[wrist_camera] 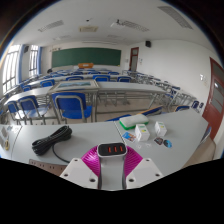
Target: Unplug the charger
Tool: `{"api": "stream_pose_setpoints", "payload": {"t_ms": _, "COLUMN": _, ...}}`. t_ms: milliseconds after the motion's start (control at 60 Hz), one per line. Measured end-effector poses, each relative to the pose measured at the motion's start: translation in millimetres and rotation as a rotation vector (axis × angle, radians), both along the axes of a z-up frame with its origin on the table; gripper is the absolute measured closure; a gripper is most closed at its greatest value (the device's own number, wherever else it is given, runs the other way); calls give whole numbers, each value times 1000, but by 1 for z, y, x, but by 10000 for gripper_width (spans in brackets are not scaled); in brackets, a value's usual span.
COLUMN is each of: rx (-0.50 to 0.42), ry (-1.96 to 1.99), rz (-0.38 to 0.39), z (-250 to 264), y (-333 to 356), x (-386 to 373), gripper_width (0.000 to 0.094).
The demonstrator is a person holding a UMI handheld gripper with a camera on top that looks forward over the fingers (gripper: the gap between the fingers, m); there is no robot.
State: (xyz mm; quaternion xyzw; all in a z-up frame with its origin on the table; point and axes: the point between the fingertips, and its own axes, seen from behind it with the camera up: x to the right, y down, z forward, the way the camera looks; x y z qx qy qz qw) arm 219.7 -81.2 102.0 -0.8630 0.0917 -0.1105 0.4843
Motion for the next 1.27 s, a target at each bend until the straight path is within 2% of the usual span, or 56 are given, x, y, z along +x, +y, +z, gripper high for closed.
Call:
{"api": "stream_pose_setpoints", "payload": {"t_ms": 100, "rx": -116, "ry": 40, "rz": 48, "z": -51, "y": 0, "x": 14, "gripper_width": 592}}
{"api": "stream_pose_setpoints", "payload": {"t_ms": 117, "rx": -131, "ry": 50, "rz": 57, "z": -80, "y": 5, "x": 12, "gripper_width": 576}}
{"api": "stream_pose_setpoints", "payload": {"t_ms": 233, "rx": -162, "ry": 95, "rz": 128, "z": -96, "y": 3, "x": 9, "gripper_width": 458}}
{"api": "stream_pose_setpoints", "payload": {"t_ms": 367, "rx": -116, "ry": 67, "rz": 193, "z": -79, "y": 8, "x": 8, "gripper_width": 62}}
{"api": "stream_pose_setpoints", "payload": {"t_ms": 417, "rx": -99, "ry": 57, "rz": 205, "z": -68, "y": 4, "x": 7, "gripper_width": 107}}
{"api": "stream_pose_setpoints", "payload": {"t_ms": 467, "rx": -79, "ry": 49, "rz": 207, "z": -55, "y": -2, "x": 7, "gripper_width": 73}}
{"api": "stream_pose_setpoints", "payload": {"t_ms": 650, "rx": -14, "ry": 15, "rz": 215, "z": 3, "y": -51, "x": -4, "gripper_width": 82}}
{"api": "stream_pose_setpoints", "payload": {"t_ms": 833, "rx": 29, "ry": -9, "rz": 207, "z": 49, "y": -131, "x": -24, "gripper_width": 85}}
{"api": "stream_pose_setpoints", "payload": {"t_ms": 1050, "rx": 33, "ry": -26, "rz": 188, "z": 72, "y": -229, "x": -45, "gripper_width": 85}}
{"api": "stream_pose_setpoints", "payload": {"t_ms": 1267, "rx": 41, "ry": -16, "rz": 172, "z": 82, "y": -273, "x": -50, "gripper_width": 83}}
